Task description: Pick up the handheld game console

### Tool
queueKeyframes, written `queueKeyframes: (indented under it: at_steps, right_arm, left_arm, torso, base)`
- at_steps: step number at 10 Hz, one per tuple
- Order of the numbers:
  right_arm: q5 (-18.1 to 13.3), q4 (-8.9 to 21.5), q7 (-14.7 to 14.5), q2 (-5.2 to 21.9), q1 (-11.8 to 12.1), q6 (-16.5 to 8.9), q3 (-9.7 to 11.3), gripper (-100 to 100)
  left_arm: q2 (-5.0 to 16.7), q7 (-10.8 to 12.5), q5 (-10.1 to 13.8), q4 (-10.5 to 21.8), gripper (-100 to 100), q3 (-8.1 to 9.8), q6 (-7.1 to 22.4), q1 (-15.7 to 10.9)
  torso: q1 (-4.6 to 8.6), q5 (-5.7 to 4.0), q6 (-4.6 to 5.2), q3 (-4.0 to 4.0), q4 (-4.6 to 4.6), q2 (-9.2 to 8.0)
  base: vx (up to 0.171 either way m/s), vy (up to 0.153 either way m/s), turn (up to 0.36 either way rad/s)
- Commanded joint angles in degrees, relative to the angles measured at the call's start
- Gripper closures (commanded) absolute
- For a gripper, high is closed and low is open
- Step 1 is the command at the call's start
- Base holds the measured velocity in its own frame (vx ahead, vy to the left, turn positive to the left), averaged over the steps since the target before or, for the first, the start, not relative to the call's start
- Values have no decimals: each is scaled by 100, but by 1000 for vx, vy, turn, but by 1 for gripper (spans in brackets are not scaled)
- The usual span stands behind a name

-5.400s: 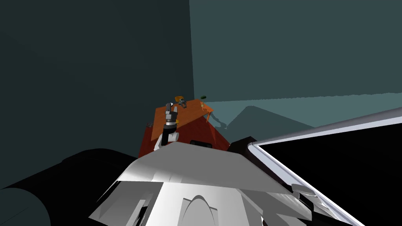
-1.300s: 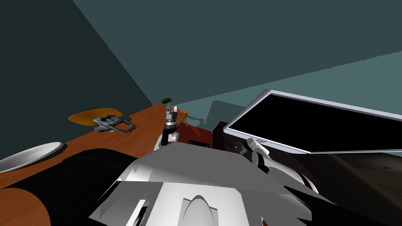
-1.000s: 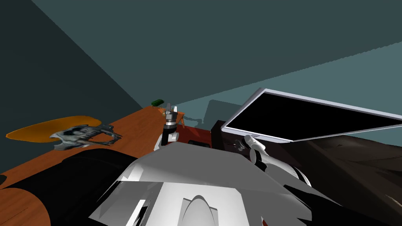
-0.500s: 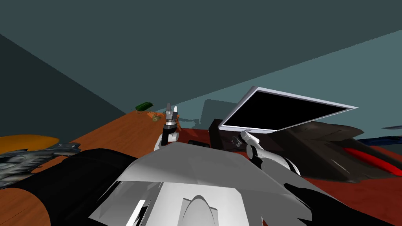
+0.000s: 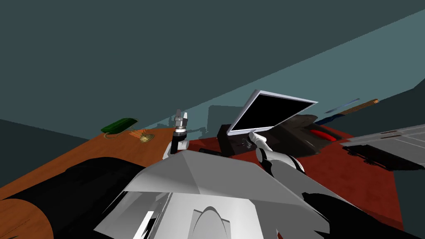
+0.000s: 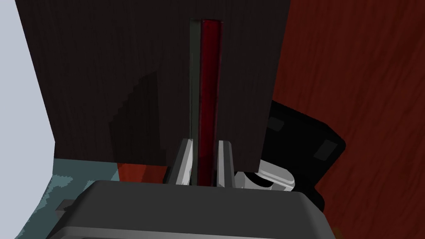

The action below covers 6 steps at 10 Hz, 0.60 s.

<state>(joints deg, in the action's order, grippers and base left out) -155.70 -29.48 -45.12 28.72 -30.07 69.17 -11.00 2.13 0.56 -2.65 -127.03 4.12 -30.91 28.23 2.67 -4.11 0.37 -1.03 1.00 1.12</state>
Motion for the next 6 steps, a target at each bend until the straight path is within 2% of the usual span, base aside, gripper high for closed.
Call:
queueKeyframes:
  at_steps: [1, 2, 3, 4, 5, 6]
  right_arm:
    - [-27, 252, -80, 2, -286, -96, 136, 100]
    - [-27, 252, -80, 2, -334, -96, 136, 100]
    - [-27, 404, -80, 2, -334, -96, 136, 100]
    - [-27, 252, -80, 2, -334, -96, 136, 100]
    - [-25, 268, -79, 0, -310, -91, 135, 100]
    - [-24, 249, -77, 2, -310, -76, 134, 0]
  left_arm:
    - [0, 0, 0, 0, 0, 0, 0, 0]
    - [0, 0, 0, 0, 0, 0, 0, -1]
    - [1, 0, 0, 0, 0, 0, 0, -3]
    - [1, 0, 0, 1, 0, -1, 1, -3]
    - [1, 0, 0, 1, 0, 0, 1, -3]
    - [1, 0, 0, 1, 0, 0, 1, -3]
  torso:
    - [0, 0, 0, 0, 0, 0]
    - [11, -3, -1, 4, 0, -9]
    - [24, -8, -10, 12, -5, -21]
    - [34, -12, -8, 18, -5, -34]
    - [39, -10, -7, 22, -8, -38]
    - [38, -11, -5, 22, -7, -39]
  base:
    - [43, 50, -450]
    - [14, 22, -138]
    - [1, -4, 48]
    - [-6, -13, 22]
    - [-2, -6, 4]
    - [0, 0, 0]
